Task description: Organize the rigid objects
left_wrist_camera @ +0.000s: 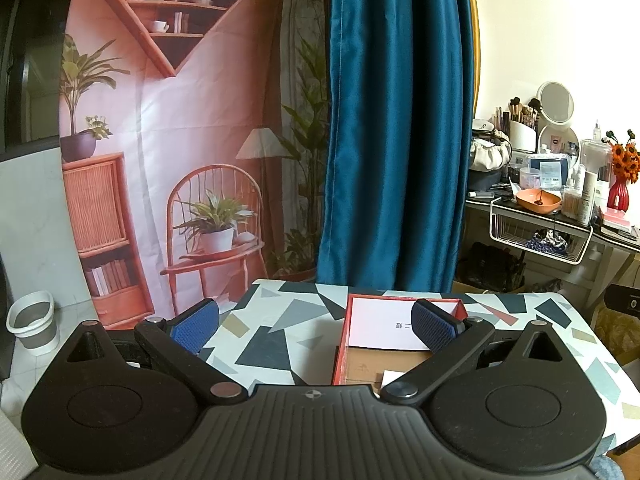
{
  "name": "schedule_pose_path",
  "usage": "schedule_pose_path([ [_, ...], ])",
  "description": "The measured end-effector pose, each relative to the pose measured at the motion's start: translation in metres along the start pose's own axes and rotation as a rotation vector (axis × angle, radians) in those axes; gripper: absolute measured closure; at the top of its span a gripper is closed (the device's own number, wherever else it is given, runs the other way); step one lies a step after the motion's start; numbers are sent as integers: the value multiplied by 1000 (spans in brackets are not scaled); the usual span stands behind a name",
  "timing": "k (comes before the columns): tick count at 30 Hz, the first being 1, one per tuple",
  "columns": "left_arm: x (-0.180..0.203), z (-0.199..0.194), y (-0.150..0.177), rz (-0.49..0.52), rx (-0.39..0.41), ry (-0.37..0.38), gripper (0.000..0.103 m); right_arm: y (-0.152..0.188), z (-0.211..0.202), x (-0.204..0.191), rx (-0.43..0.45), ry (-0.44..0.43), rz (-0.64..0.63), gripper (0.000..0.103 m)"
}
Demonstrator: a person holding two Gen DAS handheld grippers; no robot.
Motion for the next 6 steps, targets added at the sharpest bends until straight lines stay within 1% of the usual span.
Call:
schedule_pose_path([
  [6,0,2,0,-2,-4,3,0,1,0,1,-2,1,-1,0],
])
Point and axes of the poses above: each gripper's, at about its wrist camera, not at the fingertips, and z roughly the way its jaws point, x to its right, y to its underside, the point moved 7 cm from there along z, roughly the way its jaws point, and after that the axes turned 9 degrees about z, right-handed, at the moved point
